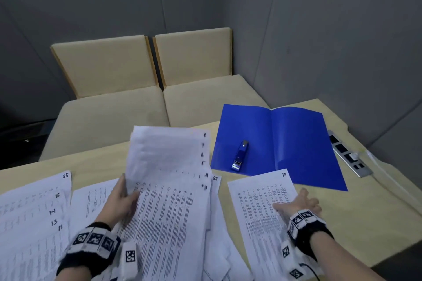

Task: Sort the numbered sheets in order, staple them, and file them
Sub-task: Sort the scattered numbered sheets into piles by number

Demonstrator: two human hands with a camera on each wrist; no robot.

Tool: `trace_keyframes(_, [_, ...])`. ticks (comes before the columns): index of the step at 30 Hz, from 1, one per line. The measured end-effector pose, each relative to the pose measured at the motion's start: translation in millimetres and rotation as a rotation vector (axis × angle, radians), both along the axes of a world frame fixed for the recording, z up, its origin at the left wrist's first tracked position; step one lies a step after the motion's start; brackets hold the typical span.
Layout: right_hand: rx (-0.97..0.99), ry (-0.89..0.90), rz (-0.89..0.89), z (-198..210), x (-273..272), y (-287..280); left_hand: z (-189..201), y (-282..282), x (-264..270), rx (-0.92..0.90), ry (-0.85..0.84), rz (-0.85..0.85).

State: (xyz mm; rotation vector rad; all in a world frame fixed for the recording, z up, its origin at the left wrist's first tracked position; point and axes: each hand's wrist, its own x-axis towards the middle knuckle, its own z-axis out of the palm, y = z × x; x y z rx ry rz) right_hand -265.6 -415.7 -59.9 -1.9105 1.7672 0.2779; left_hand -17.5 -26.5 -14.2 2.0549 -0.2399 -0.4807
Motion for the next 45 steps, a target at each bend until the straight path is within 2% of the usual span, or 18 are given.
trace_keyframes(4, [0.03,-0.068,-0.07,-4,-2,-4,15,-36,-5,-0.268,0.122,0.068])
trace_keyframes(7, [0.079,-0.195,-0.091,0,-1,-11,17,-67,-21,-0.32,0.21,0.043])
trace_keyframes(13, [0.004,-0.427,-0.158,24,-4,-63,7,-134,-64,-0.355,0.356,-0.075])
trace_keyframes(15, [-0.019,-0.454,-0.177,32,-2,-87,-3,-151,-73,-0.301,0.396,-0.118])
trace_keyframes(18, [-0.042,-0.461,-0.185,39,7,-111,-44,-166,-75,-0.223,0.438,-0.136])
trace_keyframes(20, [-0.035,-0.458,-0.184,40,14,-118,-59,-174,-79,-0.186,0.49,-0.164])
trace_keyframes(22, [-0.047,-0.453,-0.156,40,17,-118,-42,-185,-96,-0.166,0.504,-0.184])
trace_keyframes(25, [-0.18,-0.396,0.006,37,11,-106,-30,-205,-114,-0.14,0.498,-0.259])
trace_keyframes(26, [-0.164,-0.392,0.062,35,6,-100,-28,-213,-120,-0.138,0.49,-0.275])
trace_keyframes(28, [-0.008,-0.394,0.091,28,-8,-86,-29,-230,-131,-0.113,0.498,-0.267])
trace_keyframes(31, [0.247,-0.423,-0.038,20,-26,-73,-39,-256,-146,-0.06,0.506,-0.236])
trace_keyframes(33, [0.311,-0.429,-0.07,19,-32,-72,-49,-271,-152,-0.028,0.513,-0.226])
trace_keyframes(35, [0.259,-0.413,-0.054,17,-33,-77,-59,-281,-155,0.028,0.5,-0.226])
trace_keyframes(39, [0.109,-0.345,0.036,11,-27,-85,-39,-293,-159,0.208,0.392,-0.208])
trace_keyframes(45, [-0.029,-0.324,0.116,6,-25,-86,-39,-300,-158,0.484,0.218,-0.343])
